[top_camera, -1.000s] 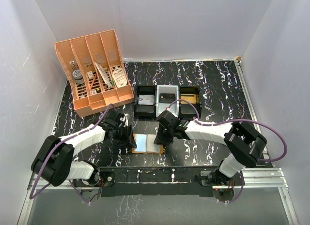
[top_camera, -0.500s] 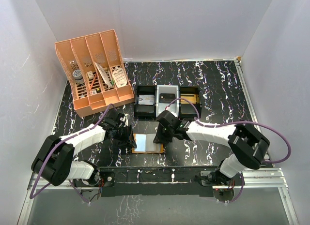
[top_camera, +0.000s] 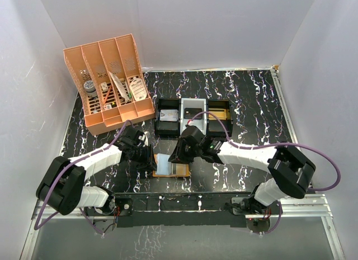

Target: Take the credit cards out of the card holder

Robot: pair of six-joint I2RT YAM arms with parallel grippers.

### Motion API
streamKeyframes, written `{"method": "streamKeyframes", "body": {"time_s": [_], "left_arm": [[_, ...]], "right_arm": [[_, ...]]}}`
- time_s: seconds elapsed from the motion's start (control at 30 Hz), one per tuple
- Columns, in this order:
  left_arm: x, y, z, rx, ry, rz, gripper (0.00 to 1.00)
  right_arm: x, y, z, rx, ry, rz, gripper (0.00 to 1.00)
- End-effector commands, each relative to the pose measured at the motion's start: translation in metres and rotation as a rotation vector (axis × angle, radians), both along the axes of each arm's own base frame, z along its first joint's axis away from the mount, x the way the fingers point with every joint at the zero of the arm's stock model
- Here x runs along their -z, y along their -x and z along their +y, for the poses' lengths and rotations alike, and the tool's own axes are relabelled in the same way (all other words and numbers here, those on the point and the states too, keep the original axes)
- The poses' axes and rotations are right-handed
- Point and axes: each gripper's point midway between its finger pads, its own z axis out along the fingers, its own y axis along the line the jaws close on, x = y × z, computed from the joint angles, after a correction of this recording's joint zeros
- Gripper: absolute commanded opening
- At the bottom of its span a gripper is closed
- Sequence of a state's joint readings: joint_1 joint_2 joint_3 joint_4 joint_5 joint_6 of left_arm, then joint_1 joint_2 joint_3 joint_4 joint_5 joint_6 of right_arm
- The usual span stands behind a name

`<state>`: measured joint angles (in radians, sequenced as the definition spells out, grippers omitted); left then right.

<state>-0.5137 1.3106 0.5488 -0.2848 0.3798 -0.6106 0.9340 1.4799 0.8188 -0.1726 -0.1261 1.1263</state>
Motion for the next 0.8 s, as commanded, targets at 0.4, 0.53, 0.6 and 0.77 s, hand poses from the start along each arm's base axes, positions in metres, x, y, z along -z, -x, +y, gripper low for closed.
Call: {"method": "streamKeyframes", "body": {"time_s": [0.4, 0.53, 0.6, 0.77], "left_arm": [[-0.011, 0.003, 0.004, -0.043, 0.008, -0.031, 0.33], [-0.012, 0.002, 0.005, -0.048, 0.006, -0.039, 0.33], [-0.013, 0.001, 0.003, -0.043, 0.015, -0.042, 0.34], [-0.020, -0.005, 0.004, -0.051, 0.005, -0.068, 0.36]], "right_arm": [[-0.009, -0.002, 0.040, -0.090, -0.135, 0.008, 0.20], [-0.009, -0.003, 0.037, -0.084, -0.120, -0.002, 0.21], [-0.008, -0.004, 0.033, -0.068, -0.103, -0.009, 0.23], [-0.002, -0.011, 0.019, -0.011, -0.045, -0.037, 0.27]]}}
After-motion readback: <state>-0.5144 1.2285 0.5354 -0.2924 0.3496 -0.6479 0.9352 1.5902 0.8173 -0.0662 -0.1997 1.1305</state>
